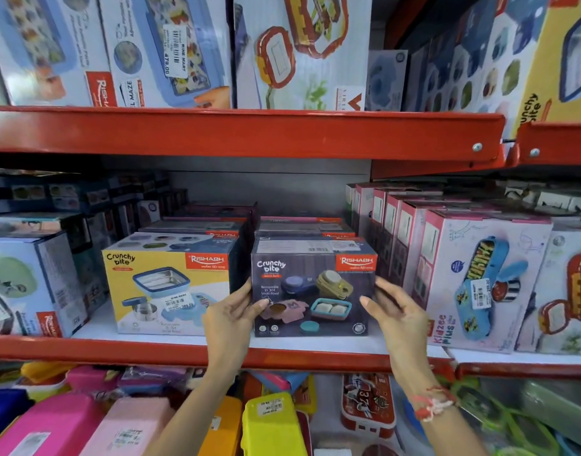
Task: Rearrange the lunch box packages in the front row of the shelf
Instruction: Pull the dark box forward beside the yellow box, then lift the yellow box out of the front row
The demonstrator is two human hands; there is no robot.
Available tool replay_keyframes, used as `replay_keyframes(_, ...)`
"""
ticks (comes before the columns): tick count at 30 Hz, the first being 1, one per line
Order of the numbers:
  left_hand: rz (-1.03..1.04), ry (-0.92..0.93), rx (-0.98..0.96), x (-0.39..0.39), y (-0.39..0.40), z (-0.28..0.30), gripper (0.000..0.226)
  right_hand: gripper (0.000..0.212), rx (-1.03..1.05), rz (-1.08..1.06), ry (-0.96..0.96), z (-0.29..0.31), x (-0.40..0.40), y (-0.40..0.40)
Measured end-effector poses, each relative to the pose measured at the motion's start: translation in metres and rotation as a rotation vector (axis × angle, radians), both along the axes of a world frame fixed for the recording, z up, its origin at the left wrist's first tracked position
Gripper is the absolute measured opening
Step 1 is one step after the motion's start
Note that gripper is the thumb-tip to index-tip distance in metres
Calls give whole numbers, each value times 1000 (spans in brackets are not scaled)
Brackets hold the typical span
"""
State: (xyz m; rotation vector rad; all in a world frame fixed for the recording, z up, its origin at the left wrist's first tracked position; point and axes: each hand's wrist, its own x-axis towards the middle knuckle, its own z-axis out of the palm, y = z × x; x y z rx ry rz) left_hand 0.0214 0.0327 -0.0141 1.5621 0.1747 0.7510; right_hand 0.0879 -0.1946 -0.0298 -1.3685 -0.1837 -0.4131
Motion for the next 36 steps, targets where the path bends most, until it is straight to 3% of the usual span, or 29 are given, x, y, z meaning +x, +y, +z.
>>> replay_keyframes(7, 26, 9, 185, 0, 2, -1, 52, 40, -66, -107, -9, 2, -13, 11)
replay_keyframes(12, 7, -66, 312, -25, 19, 6, 41, 40, -107, -319, -128, 17, -44, 47)
replay_keyframes(15, 47, -162, 379, -46, 45, 19, 24, 26, -128, -146, -245, 35, -67, 83)
replay_keyframes(19, 215, -278, 247, -71, 96, 25, 24, 20, -170, 212, -149, 50, -85, 138)
replay_keyframes(21, 301, -294, 137, -80, 123, 24, 29, 28, -178, 325, -42, 43, -86, 164)
replay_keyframes(24, 313, -139, 46, -83, 161, 23, 41, 49, -236, 323, 140, 29, -82, 192)
replay_keyframes(30, -31, 295, -91, -68, 208, 32, 77, 65, -201, 295, 269, 41, -80, 217)
replay_keyframes(33, -232, 274, -189, -69, 214, 36, 78, 79, -187, 276, 336, 43, -78, 221)
replay_keyframes(36, -228, 190, -182, -80, 224, 33, 70, 49, -75, 261, 299, 52, -90, 220)
